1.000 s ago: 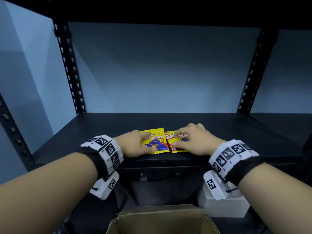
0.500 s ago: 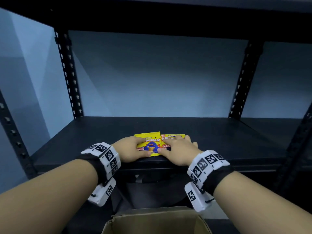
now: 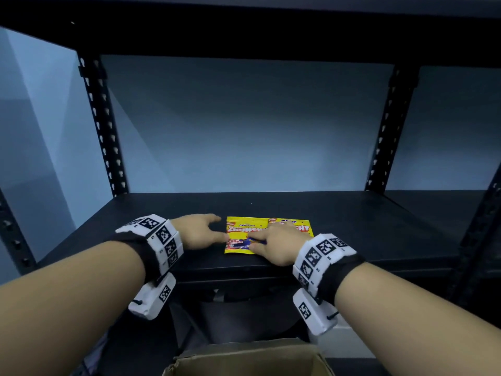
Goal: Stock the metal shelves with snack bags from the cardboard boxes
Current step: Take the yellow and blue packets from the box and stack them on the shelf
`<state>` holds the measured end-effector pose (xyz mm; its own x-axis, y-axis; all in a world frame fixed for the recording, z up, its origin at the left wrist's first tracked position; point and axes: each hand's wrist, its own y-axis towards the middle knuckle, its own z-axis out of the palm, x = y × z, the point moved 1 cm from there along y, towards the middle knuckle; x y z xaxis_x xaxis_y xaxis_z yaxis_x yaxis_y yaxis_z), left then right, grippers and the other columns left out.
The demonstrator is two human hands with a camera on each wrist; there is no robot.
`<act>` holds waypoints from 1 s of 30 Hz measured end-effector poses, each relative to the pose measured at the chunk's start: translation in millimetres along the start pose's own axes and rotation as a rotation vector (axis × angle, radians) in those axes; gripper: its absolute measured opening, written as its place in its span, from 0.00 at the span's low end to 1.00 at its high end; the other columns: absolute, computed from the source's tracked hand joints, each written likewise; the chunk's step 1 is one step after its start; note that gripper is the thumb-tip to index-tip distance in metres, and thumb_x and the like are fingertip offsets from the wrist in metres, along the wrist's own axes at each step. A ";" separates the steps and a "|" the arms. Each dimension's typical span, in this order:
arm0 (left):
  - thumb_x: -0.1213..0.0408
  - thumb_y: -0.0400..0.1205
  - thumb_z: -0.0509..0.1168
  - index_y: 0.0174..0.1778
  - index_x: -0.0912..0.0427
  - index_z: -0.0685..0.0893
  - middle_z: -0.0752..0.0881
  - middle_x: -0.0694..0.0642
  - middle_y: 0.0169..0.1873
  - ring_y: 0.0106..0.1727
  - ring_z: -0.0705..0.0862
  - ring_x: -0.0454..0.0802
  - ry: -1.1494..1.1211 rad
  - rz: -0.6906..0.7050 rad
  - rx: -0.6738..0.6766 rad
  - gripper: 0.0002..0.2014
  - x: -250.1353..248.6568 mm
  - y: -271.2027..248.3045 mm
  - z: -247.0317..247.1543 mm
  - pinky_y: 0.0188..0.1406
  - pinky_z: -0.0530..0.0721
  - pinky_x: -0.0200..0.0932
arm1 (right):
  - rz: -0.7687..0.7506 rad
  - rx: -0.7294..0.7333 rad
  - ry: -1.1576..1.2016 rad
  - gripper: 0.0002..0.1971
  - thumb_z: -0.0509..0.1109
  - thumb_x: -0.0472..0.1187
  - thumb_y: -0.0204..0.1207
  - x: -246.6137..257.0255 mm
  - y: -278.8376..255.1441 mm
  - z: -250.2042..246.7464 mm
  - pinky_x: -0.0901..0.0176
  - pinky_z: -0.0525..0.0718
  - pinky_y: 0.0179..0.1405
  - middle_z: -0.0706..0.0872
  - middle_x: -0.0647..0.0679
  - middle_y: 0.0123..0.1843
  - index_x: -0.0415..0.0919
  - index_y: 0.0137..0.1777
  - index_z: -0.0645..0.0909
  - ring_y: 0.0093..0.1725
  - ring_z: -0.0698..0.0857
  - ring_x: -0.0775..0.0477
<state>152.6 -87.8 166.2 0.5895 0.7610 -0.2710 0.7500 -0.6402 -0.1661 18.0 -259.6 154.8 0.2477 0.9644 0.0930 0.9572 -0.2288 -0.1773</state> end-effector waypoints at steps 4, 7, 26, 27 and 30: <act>0.33 0.80 0.68 0.90 0.44 0.59 0.67 0.50 0.86 0.85 0.68 0.51 0.108 -0.010 0.049 0.45 -13.0 11.3 7.5 0.83 0.66 0.46 | 0.044 -0.039 -0.015 0.27 0.57 0.62 0.89 -58.0 -1.3 -6.7 0.49 0.67 0.80 0.70 0.49 0.87 0.63 0.87 0.66 0.86 0.67 0.39; 0.29 0.77 0.68 0.88 0.44 0.66 0.71 0.47 0.84 0.82 0.72 0.50 0.204 -0.001 0.068 0.45 -15.6 16.5 8.3 0.82 0.70 0.47 | 0.095 -0.048 -0.007 0.27 0.60 0.64 0.87 -111.9 0.0 -7.0 0.50 0.67 0.83 0.71 0.52 0.87 0.65 0.85 0.68 0.86 0.68 0.43; 0.22 0.69 0.69 0.84 0.35 0.70 0.78 0.42 0.78 0.78 0.76 0.47 0.243 -0.013 0.104 0.47 -6.6 29.2 4.2 0.78 0.74 0.44 | 0.257 0.043 -0.005 0.27 0.81 0.46 0.77 -247.1 101.3 -68.1 0.60 0.70 0.76 0.80 0.53 0.80 0.55 0.76 0.83 0.77 0.78 0.48; 0.21 0.69 0.69 0.84 0.35 0.70 0.79 0.42 0.78 0.78 0.77 0.47 0.242 -0.012 0.104 0.47 -6.2 29.8 3.9 0.78 0.74 0.44 | 0.258 0.042 -0.007 0.27 0.81 0.46 0.77 -249.5 107.9 -69.0 0.60 0.71 0.75 0.80 0.52 0.80 0.55 0.76 0.83 0.77 0.79 0.48; 0.22 0.69 0.69 0.84 0.35 0.69 0.79 0.43 0.78 0.78 0.77 0.47 0.248 -0.008 0.111 0.47 -5.6 30.8 3.4 0.77 0.74 0.44 | 0.258 0.013 0.002 0.27 0.80 0.45 0.78 -255.4 122.9 -70.7 0.60 0.71 0.73 0.80 0.51 0.80 0.54 0.77 0.82 0.77 0.79 0.48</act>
<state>171.3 -112.1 159.3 0.6498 0.7595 -0.0310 0.7252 -0.6316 -0.2741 83.0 -543.5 178.6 0.4837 0.8741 0.0448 0.8604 -0.4655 -0.2076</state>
